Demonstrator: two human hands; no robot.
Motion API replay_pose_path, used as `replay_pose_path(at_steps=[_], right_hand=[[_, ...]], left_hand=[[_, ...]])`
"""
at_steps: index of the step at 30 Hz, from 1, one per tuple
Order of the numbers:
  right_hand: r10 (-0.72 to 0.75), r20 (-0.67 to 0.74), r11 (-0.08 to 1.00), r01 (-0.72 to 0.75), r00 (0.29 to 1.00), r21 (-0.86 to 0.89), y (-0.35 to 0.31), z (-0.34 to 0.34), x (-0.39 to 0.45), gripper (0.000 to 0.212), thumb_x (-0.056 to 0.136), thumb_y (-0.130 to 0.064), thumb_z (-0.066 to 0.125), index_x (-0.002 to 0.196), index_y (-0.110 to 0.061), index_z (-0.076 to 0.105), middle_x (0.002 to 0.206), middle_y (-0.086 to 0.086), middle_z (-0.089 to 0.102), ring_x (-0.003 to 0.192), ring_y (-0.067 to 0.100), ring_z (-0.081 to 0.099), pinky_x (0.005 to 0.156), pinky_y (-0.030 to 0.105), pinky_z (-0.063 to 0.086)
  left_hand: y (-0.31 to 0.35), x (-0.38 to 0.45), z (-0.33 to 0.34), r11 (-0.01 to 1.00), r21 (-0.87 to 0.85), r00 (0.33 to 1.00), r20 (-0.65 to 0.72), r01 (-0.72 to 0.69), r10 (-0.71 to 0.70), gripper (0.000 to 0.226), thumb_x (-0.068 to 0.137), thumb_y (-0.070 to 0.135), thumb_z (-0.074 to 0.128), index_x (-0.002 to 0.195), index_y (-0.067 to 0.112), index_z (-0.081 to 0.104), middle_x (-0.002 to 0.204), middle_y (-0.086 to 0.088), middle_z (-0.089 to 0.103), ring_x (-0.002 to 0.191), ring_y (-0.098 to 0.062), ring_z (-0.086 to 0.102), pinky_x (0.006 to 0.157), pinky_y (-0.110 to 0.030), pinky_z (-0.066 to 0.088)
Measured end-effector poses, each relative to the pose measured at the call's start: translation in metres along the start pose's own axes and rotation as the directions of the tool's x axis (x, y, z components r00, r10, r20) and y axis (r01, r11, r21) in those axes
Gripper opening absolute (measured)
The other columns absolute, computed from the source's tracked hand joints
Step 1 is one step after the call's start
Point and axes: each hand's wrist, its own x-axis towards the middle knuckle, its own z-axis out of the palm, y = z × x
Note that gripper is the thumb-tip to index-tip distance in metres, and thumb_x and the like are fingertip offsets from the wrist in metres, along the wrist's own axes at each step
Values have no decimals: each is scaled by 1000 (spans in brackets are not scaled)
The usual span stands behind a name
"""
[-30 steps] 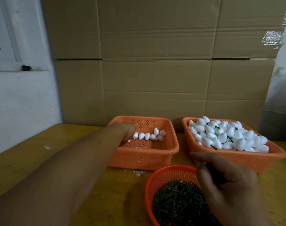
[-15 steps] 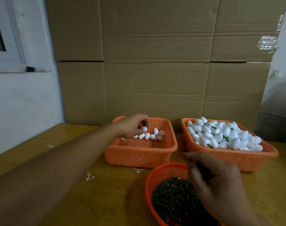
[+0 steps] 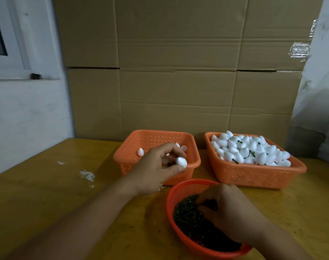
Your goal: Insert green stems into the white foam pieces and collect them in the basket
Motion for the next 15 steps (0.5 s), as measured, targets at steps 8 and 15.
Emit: replay_pose_path(at_steps=[8,15], right_hand=[[123,279,981,-74,953,-178,-7,-6,-5,53,72,-67,67,112,-32,66,101,-10,69,93,7,63,81,31,55],[164,331,977,-106,929,-187,-12,-8,-5,32,75,-50,72,98,-28,68,89,-11,66,89,11,64,76,30,54]], left_hand=[[4,-26,23,998,-60,1000,-11,-28,28,18,102,6,53,115,16,62,101,-10,67,83,-24,72,76,-35,58],[4,-38,27,979,-198,998,41,44,-37,30,94,2,64,117,21,70,95,-3,72,86,-19,71,77,-28,57]])
